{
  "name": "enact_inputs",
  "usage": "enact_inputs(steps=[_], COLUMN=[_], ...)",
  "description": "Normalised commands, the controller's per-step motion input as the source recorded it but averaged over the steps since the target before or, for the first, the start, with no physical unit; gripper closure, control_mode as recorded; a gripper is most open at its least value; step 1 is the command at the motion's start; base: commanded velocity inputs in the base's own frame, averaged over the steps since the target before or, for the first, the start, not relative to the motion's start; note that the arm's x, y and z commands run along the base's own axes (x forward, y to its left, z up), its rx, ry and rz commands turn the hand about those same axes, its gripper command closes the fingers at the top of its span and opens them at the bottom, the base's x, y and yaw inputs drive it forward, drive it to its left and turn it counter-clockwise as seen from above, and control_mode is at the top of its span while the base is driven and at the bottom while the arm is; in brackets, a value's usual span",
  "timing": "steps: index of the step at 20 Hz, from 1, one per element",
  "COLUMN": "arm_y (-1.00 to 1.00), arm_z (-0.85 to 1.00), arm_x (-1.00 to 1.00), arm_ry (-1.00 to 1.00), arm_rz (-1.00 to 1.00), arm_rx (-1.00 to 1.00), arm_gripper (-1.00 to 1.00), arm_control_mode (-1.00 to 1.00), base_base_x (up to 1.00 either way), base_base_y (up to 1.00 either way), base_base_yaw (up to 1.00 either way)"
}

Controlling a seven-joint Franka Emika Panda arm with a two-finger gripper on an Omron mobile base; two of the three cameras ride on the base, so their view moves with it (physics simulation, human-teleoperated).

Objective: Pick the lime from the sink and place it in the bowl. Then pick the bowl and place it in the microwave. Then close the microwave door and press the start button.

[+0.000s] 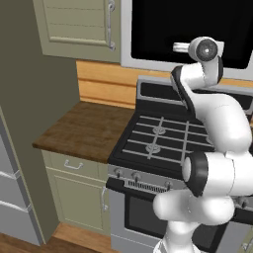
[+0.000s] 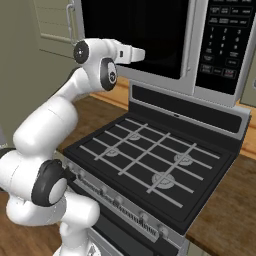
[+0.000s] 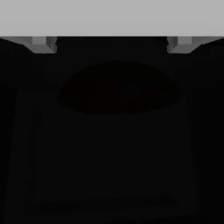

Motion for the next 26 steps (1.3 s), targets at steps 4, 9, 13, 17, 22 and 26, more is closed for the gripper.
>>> enact_inputs(steps=[4, 9, 13, 17, 22, 26], arm_y=[0.18, 0.17, -0.06, -0.18, -0.35, -0.39], arm_z=[0.28, 0.42, 0.06, -0.02, -0.08, -0.09], arm_x=[-1.00, -1.00, -1.00, -0.98, -0.82, -0.65], arm_ry=[-0.06, 0.00, 0.00, 0.00, 0.00, 0.00], arm_rz=[0.00, 0.00, 0.00, 0.00, 0.00, -0.01], arm_rx=[0.00, 0.00, 0.00, 0.00, 0.00, 0.00], arm_gripper=[-1.00, -1.00, -1.00, -1.00, 1.00, 1.00], arm_control_mode=[-1.00, -1.00, -1.00, -1.00, -1.00, -1.00], base_base_x=[0.00, 0.00, 0.00, 0.00, 0.00, 0.00], base_base_y=[0.00, 0.00, 0.00, 0.00, 0.00, 0.00], base_base_yaw=[0.00, 0.00, 0.00, 0.00, 0.00, 0.00])
